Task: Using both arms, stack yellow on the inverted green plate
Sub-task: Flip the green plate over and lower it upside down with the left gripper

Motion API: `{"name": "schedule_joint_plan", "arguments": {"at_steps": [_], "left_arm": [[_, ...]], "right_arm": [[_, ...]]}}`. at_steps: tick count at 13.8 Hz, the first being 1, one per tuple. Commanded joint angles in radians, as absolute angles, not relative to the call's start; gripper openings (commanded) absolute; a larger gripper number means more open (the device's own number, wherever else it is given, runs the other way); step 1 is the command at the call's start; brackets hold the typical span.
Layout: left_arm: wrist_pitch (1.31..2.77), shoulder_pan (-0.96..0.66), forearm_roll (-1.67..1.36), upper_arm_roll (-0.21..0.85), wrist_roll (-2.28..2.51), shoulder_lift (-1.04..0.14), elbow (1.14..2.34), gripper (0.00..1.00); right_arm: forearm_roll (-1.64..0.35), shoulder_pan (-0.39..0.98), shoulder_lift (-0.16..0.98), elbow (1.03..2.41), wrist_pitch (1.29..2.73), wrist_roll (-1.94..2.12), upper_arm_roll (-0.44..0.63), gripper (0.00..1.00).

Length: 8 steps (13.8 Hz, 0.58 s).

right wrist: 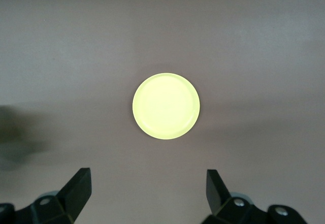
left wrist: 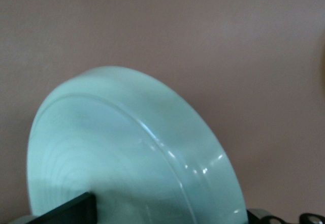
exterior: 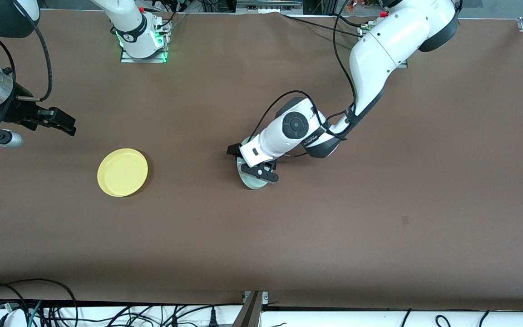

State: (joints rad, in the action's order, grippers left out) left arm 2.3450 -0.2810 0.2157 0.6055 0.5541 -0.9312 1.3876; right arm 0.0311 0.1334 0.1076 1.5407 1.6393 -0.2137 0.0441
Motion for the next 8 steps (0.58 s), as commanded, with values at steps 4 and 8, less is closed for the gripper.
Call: {"name": "schedule_joint_plan", "arguments": {"at_steps": [4, 8], "left_arm": [[2.031, -0.301, 0.437, 0.586, 0.604, -0.904, 1.301, 1.00], [2.308, -0.240, 0.344, 0.592, 0.675, -0.923, 1.391, 1.00]], "right_arm": [[0.044, 0.143, 0.106, 1.531, 1.637, -0.229, 0.049, 1.00], [0.044, 0.143, 0.106, 1.531, 1.635, -0.229, 0.049, 1.00]]}}
